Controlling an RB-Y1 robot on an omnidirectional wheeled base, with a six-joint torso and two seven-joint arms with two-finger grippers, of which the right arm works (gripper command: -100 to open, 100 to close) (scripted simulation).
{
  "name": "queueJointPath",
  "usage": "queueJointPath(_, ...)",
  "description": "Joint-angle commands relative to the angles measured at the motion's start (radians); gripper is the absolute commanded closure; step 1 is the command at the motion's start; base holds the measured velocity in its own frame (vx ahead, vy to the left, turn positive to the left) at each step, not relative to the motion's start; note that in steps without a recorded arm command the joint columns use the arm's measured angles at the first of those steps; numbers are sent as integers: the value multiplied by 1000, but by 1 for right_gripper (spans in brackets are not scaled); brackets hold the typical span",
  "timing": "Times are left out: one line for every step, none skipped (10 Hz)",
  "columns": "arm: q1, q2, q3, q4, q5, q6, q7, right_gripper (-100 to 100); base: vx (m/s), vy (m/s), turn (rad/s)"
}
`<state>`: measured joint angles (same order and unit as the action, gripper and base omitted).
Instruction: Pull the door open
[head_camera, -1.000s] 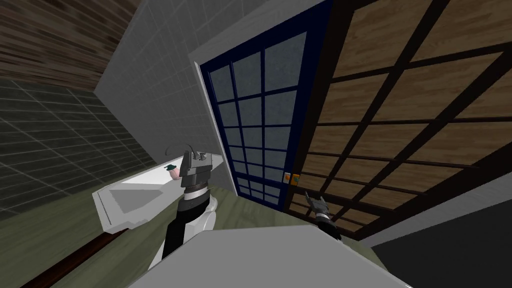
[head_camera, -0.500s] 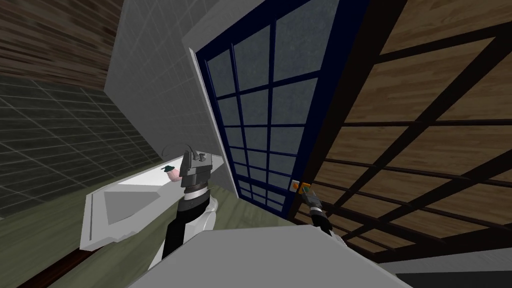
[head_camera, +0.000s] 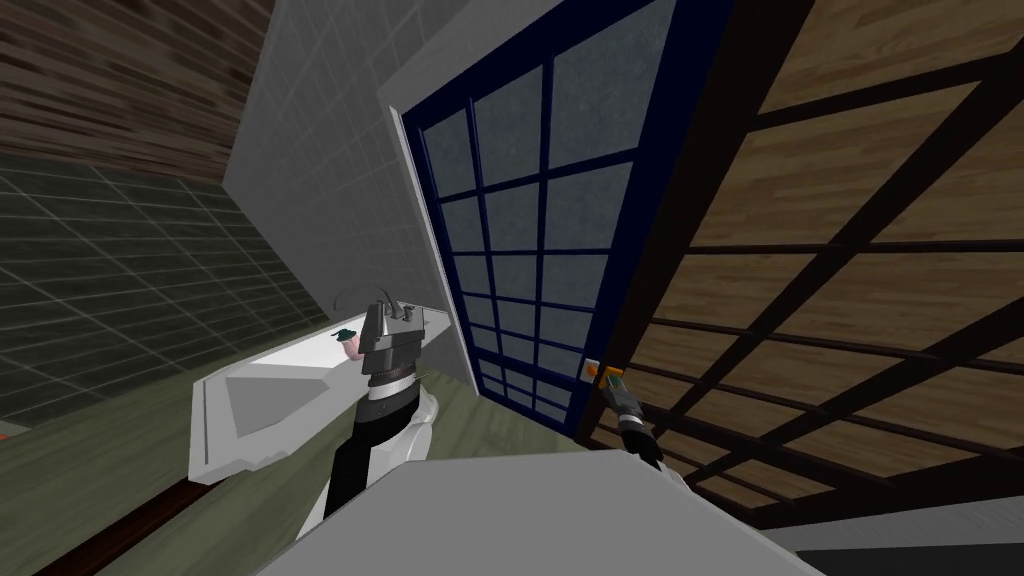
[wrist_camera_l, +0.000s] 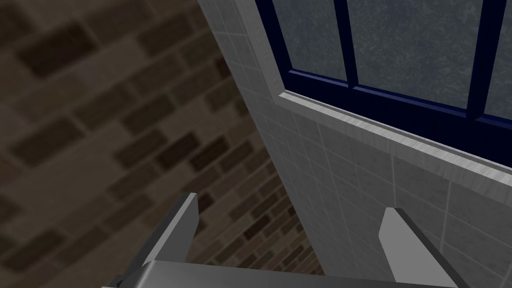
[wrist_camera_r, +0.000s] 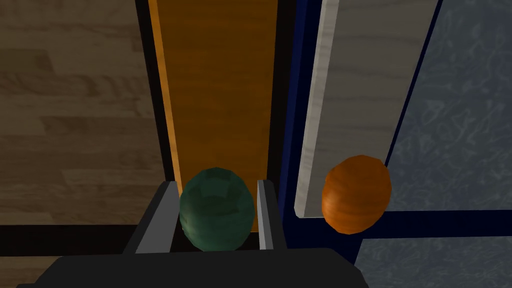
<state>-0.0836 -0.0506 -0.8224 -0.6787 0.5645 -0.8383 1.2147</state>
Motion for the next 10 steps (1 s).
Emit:
queueJointPath(23,-10,-6,4,-13,3,-22,100,-90,-14,-16)
queueJointPath(30,-12,-8,5,-17,4,-29,100,-152,-12,-44)
queueJointPath(30,-12,-8,5,-17,4,-29,100,-113,21,-21)
queueJointPath(43,-18,-12,7,-24,5,-41,100,-108,19,-61)
queueJointPath(43,-18,-12,7,-24,5,-41,100,-107,-10,-31)
queueJointPath(63,-26,-13,10,-40,7,-74,100,-144,-24,-23)
queueJointPath(69,-29,-13,11,-46,8,-86,100,-148,6,-42)
queueJointPath(69,-29,-13,11,-46,8,-86,100,-92,31,-22)
queueJointPath(75,-32,-13,12,-53,9,-99,100,-68,24,1)
queueJointPath(88,-38,-12,13,-65,10,-125,100,-108,24,-14)
